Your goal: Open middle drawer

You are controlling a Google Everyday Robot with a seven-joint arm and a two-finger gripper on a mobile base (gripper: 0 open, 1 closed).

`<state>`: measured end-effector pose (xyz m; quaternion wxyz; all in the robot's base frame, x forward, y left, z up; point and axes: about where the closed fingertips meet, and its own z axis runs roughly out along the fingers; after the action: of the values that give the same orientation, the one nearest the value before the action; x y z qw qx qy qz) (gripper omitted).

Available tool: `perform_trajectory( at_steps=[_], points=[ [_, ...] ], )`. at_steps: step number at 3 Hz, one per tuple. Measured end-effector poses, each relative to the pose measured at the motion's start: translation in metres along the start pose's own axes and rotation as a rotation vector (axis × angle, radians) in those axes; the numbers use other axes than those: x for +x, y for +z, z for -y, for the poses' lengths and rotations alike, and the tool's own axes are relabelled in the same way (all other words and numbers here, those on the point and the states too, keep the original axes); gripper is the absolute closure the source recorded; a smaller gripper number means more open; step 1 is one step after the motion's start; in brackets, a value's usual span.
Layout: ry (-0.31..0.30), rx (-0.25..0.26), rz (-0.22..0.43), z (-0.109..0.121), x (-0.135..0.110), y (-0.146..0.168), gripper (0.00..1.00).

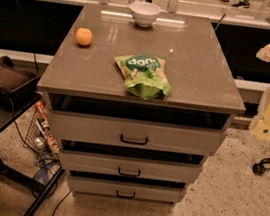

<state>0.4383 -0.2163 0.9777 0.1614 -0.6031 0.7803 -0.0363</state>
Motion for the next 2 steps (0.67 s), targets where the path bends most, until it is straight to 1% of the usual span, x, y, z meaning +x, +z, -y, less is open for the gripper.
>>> perform_trajectory(
  at_steps=[1, 2],
  points=[
    [0.0, 0.0, 0.0, 0.0, 0.0, 0.0, 0.0],
    [-0.002, 0.007, 0.017, -0.006, 0.005, 0.011, 0.0]
  ],
)
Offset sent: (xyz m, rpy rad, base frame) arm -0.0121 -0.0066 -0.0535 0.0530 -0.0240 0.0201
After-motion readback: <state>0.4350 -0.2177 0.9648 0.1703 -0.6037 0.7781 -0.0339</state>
